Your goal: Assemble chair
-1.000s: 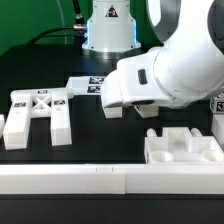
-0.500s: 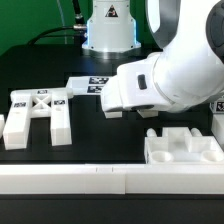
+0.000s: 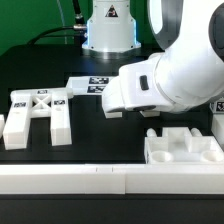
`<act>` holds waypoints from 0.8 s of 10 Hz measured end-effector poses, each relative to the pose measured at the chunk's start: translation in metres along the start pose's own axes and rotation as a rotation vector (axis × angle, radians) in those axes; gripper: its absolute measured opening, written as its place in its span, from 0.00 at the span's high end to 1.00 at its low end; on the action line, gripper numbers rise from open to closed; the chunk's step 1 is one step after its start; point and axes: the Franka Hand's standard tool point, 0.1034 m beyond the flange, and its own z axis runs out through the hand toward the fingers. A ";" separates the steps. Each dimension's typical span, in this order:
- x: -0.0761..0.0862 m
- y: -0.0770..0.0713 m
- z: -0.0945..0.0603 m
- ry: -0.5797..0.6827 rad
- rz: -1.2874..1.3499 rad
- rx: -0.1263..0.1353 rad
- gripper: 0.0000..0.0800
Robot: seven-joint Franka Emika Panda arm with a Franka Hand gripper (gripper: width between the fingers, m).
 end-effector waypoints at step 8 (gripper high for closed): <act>-0.034 -0.005 -0.075 0.081 -0.004 -0.002 0.64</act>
Offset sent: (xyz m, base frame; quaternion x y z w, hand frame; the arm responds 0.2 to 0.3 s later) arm 0.0231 0.0179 0.0680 0.0202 -0.0165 0.0073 0.9996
